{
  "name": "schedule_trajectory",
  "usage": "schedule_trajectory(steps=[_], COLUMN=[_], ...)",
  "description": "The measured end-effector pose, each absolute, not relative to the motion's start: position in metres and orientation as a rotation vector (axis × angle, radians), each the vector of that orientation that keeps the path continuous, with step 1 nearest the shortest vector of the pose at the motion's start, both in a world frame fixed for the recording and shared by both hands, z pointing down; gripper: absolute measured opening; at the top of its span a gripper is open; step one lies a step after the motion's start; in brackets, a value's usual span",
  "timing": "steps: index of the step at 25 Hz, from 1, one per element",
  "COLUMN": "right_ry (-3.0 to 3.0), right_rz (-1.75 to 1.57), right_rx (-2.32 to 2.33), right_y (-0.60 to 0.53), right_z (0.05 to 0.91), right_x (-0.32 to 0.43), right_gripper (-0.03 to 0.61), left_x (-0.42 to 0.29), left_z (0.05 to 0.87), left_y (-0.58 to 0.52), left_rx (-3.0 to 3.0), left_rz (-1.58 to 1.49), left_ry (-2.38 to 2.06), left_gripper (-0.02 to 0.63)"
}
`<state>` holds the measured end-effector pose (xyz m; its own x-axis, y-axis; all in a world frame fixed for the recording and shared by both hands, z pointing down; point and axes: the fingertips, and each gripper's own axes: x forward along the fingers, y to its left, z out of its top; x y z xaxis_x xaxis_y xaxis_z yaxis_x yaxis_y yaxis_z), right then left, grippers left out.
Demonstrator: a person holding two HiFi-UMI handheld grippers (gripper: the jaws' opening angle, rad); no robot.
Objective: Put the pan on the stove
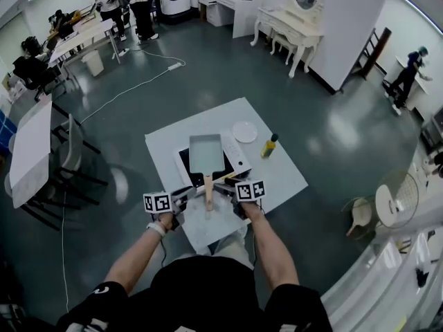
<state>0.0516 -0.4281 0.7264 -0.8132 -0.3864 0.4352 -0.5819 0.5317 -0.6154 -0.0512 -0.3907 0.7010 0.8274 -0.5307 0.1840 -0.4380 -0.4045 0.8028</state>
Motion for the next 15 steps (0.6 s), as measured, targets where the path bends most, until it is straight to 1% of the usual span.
schedule_trajectory(steps=[3,8,11,15], right_ry=[-2.531,-2.526,-2.513,-2.513], right_rz=[1.045,0.867,0.754,0.648], right_rx=[0.821,0.846,0.858,0.877], right_y=[-0.423,-0.421,-0.42,-0.416], right_z=[0.714,0.695,0.683,0.664], right_x=[0.053,0.069,0.087,0.111], right_gripper=[0.279,0.222,0.166,0.092], left_x=[-0.049,-0.04,-0.033,-0.016], left_z=[0.686,0.67,0.657,0.641], left_y=[-0.389,-0.388,-0.387,-0.378], left_rx=[2.103,2.144,2.142,2.153], left_rz=[-0.118,-0.113,-0.144,-0.176], left_ry=[-0.758,-0.872,-0.961,-1.03], left_gripper=[0.083,0.036,0.003,-0.002])
